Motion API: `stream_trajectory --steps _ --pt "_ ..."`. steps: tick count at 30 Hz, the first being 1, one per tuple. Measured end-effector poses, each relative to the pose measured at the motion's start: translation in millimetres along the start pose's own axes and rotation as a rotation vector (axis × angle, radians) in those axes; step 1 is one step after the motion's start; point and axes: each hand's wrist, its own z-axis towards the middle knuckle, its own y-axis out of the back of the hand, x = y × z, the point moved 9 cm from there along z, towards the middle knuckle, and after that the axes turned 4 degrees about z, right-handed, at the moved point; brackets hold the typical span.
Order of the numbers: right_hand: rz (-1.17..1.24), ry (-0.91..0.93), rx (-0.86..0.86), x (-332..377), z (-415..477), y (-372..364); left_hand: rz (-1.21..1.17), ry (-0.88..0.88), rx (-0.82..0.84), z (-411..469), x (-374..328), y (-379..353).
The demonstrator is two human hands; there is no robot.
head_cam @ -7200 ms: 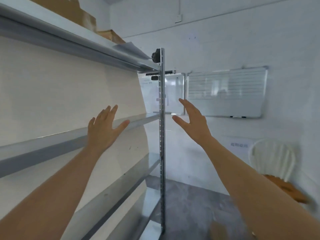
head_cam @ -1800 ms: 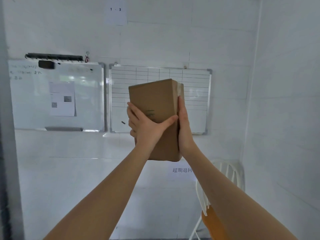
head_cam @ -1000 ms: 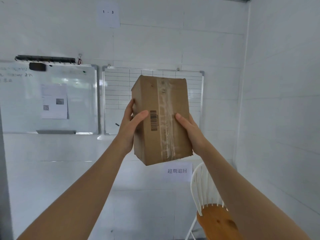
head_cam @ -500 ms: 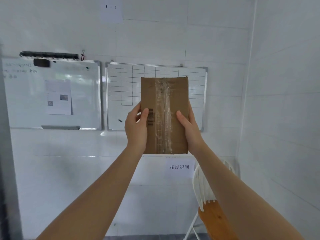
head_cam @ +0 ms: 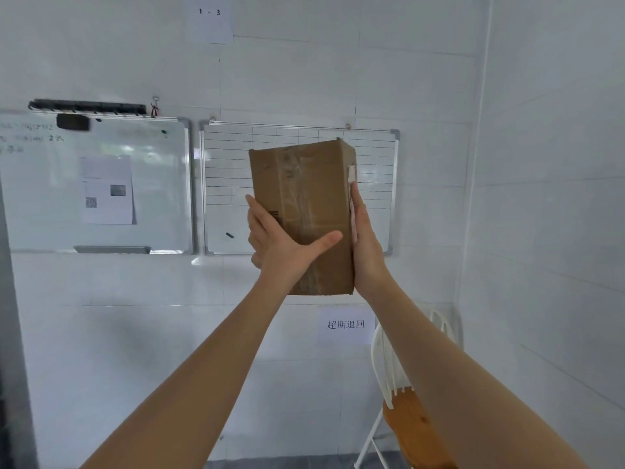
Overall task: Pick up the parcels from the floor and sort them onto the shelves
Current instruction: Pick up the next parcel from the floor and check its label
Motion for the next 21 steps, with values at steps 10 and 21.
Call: stream_trajectory --steps 10,21 --pt "0.063 0.159 -0.019 5 0 -13 0.002 0.027 -0.112 1 -11 7" --pt "-0.368 0.126 -0.154 4 -9 41 -0.496 0.042 0.128 16 17 14"
